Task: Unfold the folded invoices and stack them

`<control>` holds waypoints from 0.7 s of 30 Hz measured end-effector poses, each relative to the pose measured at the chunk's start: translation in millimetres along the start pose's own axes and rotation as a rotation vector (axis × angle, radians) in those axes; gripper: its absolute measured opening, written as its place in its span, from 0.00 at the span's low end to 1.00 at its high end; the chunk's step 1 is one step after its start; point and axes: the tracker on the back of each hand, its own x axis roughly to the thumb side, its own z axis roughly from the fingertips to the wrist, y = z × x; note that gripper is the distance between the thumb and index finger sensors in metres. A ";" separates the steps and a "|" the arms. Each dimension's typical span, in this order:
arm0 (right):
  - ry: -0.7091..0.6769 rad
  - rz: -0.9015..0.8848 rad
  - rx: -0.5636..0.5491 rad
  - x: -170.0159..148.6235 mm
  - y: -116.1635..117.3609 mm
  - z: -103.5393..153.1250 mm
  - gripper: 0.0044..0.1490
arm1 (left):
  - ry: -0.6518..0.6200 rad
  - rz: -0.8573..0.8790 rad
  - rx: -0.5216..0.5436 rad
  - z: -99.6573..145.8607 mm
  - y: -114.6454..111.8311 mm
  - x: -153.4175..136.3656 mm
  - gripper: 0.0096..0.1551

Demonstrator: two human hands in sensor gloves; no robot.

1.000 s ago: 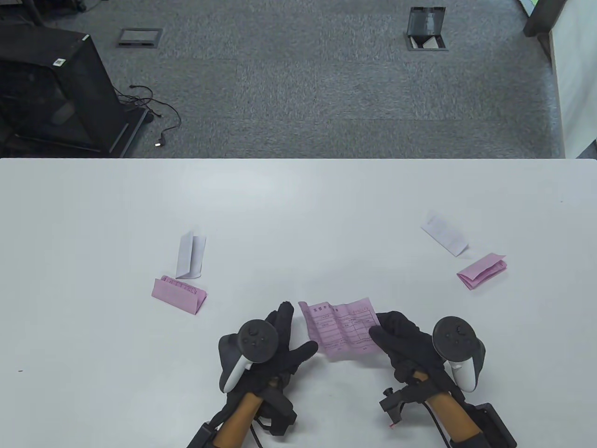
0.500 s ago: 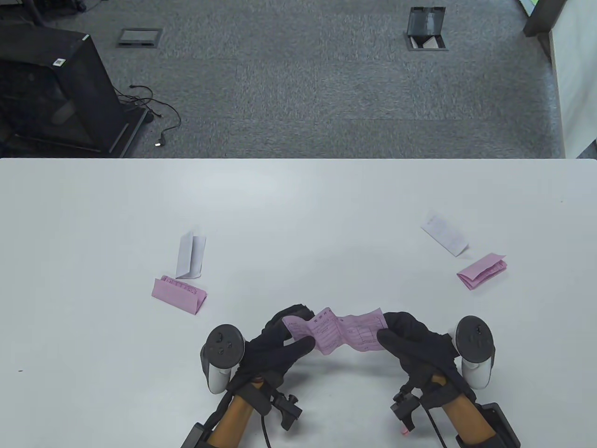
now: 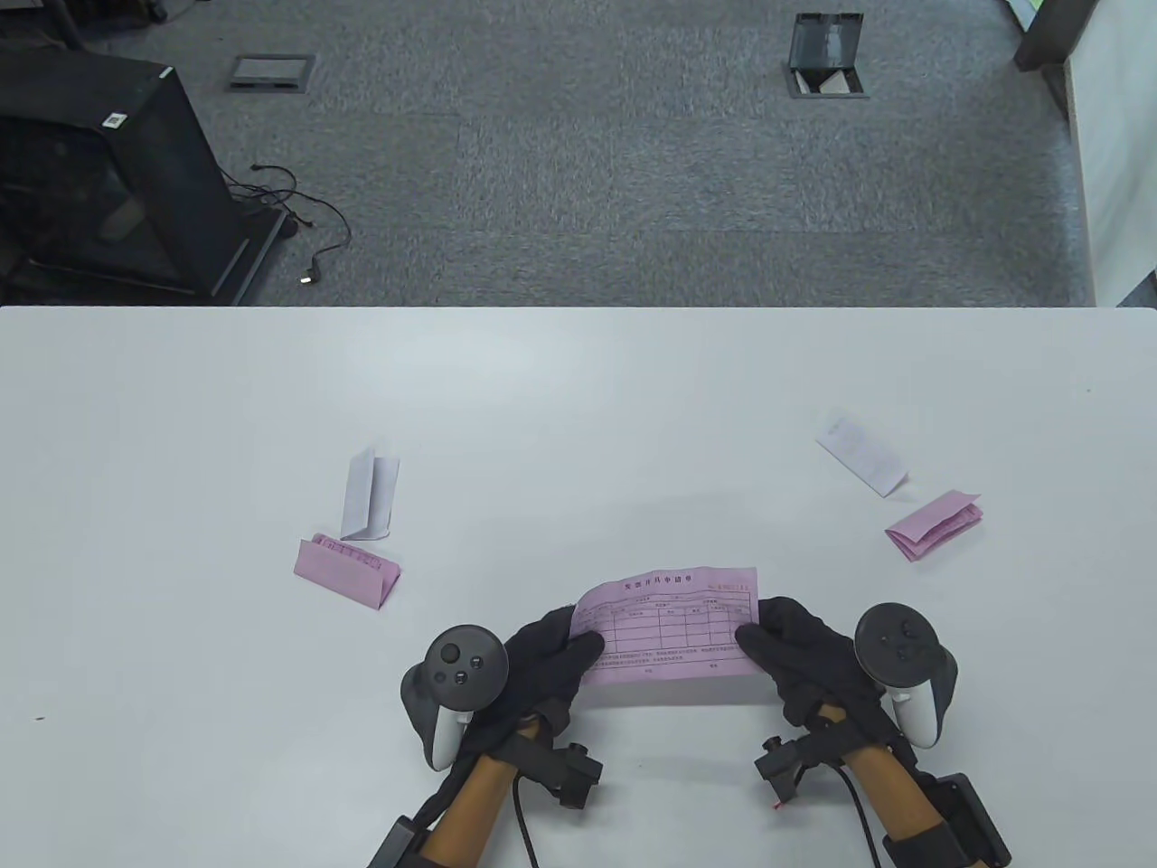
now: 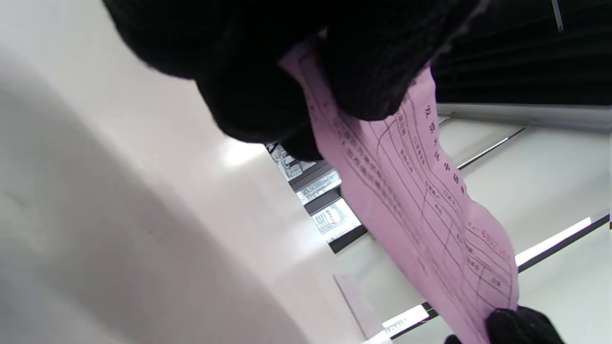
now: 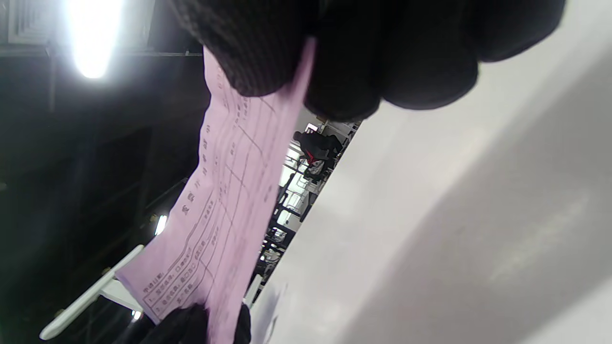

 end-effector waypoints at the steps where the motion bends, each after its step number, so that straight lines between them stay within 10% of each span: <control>1: 0.002 0.025 -0.002 -0.1 0.7 -0.3 0.19 | 0.001 -0.030 -0.001 0.0 -0.9 1.1 0.24; 21: 0.138 0.684 -0.035 39.3 4.5 -95.2 0.20 | 0.265 -0.453 0.031 -95.3 -15.5 34.5 0.35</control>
